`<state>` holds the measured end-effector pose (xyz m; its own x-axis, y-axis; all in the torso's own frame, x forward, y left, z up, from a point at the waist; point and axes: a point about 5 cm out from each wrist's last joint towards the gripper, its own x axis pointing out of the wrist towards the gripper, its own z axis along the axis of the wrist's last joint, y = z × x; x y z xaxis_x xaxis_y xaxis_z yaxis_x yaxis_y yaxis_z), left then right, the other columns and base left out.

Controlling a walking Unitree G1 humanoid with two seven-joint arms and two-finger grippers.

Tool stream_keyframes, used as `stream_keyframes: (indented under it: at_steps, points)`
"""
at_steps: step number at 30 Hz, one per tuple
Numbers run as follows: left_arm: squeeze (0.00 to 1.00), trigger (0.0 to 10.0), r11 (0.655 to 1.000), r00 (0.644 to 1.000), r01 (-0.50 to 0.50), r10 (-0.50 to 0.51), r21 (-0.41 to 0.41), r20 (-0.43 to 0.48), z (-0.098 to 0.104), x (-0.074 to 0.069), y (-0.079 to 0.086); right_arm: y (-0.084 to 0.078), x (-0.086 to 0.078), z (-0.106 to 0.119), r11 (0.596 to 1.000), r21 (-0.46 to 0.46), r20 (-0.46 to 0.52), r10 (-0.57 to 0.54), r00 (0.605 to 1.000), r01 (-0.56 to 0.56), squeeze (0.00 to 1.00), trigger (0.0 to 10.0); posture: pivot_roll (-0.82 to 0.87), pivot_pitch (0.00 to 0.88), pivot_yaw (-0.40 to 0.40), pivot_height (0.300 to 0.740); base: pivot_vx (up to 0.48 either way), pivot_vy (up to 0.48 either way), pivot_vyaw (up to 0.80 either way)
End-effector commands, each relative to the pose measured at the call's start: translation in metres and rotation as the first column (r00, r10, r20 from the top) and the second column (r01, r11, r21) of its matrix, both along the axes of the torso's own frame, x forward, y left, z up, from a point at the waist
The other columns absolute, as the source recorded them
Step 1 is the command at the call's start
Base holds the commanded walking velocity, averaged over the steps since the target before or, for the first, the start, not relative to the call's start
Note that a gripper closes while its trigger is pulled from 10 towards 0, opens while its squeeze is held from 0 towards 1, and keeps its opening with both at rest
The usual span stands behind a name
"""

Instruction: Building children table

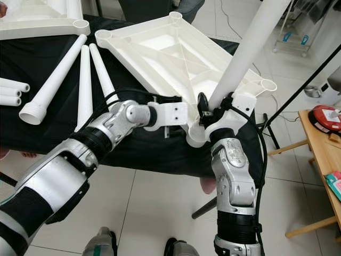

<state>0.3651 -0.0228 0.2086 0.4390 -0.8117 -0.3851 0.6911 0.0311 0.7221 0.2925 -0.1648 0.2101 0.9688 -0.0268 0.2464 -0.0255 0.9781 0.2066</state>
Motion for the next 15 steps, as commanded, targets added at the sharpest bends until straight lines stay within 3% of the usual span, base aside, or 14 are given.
stream_keyframes:
  at_steps: [1, 3, 6, 10, 12, 15]
  points:
    - [0.0, 10.0, 1.0, 1.0, 0.023, -0.023, 0.011, -0.016, -0.002, -0.001, -0.002, -0.015, -0.005, -0.037, 0.989, 0.132, -0.158, -0.038, 0.987, 0.06, 0.0, 10.0, 0.07, 0.177, 0.026, 0.74, 0.0, 0.0, 0.0]
    - [0.0, 10.0, 0.999, 0.999, 0.041, -0.04, 0.031, -0.027, -0.004, -0.003, -0.004, -0.013, -0.007, -0.035, 0.996, 0.087, -0.142, -0.015, 0.99, 0.027, 0.0, 10.0, 0.05, 0.176, 0.033, 0.74, 0.0, 0.0, 0.0]
    - [0.0, 10.0, 0.982, 0.994, 0.107, -0.103, 0.157, -0.03, -0.016, -0.007, -0.003, 0.007, -0.017, -0.028, 0.968, -0.112, -0.125, 0.21, 0.97, -0.224, 0.0, 10.0, 0.04, 0.174, 0.036, 0.74, 0.0, 0.0, 0.0]
    - [0.0, 10.0, 0.965, 0.99, 0.139, -0.137, 0.224, -0.021, -0.021, -0.008, -0.001, 0.016, -0.023, -0.028, 0.925, -0.172, -0.143, 0.316, 0.938, -0.338, 0.0, 10.0, 0.04, 0.174, 0.035, 0.74, 0.0, 0.0, 0.0]
    - [0.0, 10.0, 0.955, 0.988, 0.153, -0.149, 0.253, -0.034, -0.023, -0.008, 0.003, 0.025, -0.03, -0.035, 0.875, -0.19, -0.186, 0.413, 0.892, -0.445, 0.0, 10.0, 0.04, 0.174, 0.03, 0.74, 0.0, 0.0, 0.0]
    - [0.0, 10.0, 0.954, 0.988, 0.154, -0.149, 0.257, -0.041, -0.023, -0.008, 0.004, 0.028, -0.033, -0.038, 0.858, -0.194, -0.2, 0.439, 0.876, -0.475, 0.0, 10.0, 0.04, 0.174, 0.03, 0.74, 0.0, 0.0, 0.0]
